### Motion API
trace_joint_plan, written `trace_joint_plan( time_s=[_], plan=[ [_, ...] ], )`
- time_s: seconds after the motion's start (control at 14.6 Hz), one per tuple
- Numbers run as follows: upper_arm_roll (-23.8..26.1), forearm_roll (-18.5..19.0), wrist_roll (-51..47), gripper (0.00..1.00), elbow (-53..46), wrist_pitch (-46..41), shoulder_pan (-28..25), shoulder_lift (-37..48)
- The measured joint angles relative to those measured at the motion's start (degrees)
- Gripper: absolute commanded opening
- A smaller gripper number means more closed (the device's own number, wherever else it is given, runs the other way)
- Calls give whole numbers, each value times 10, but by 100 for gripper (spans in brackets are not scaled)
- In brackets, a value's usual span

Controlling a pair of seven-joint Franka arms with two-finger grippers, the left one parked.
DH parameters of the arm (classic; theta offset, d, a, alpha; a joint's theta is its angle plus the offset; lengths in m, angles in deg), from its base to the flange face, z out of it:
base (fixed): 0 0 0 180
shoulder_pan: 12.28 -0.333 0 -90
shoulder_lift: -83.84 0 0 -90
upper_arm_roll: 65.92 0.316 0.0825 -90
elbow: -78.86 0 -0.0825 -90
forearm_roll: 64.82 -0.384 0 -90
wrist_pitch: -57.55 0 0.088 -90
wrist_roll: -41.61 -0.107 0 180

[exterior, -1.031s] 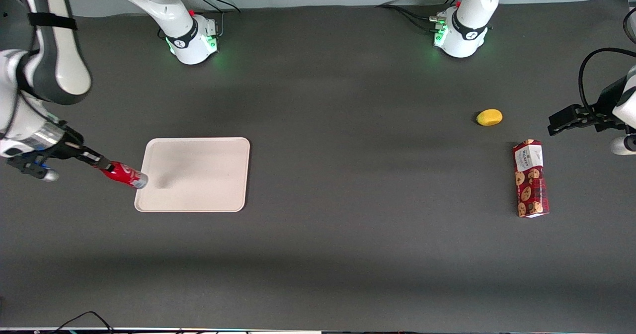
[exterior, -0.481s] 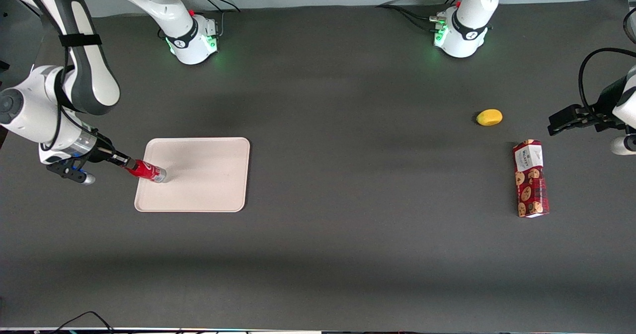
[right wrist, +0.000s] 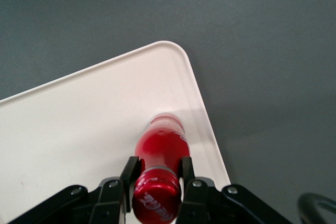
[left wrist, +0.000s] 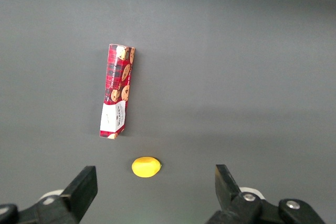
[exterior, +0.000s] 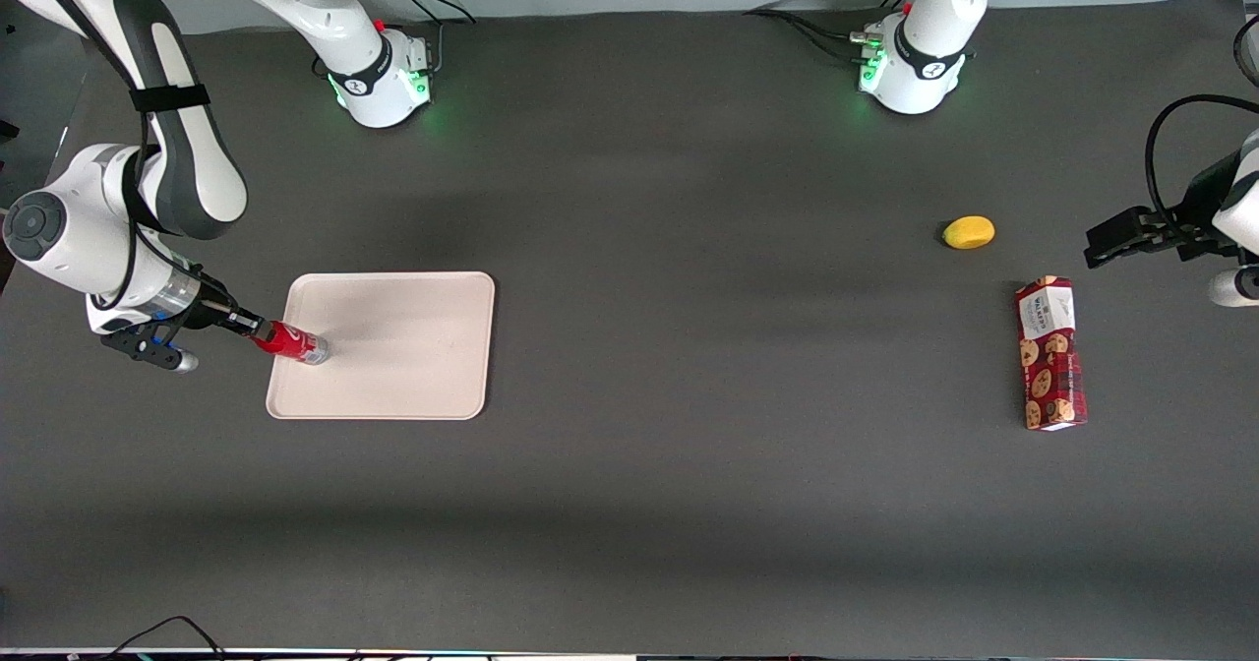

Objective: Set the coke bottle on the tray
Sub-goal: 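Lower the bottle onto the tray and stand it upright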

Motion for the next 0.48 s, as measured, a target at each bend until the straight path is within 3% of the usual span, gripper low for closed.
trace_joint_plan(
  time_s=[0.07,0.34,0.48],
  plan=[
    [0,0,0,100,-3,0,0,0],
    [0,0,-10,100,-22,-5,0,-1],
    [1,0,-16,100,-55,-54,0,-1]
  ],
)
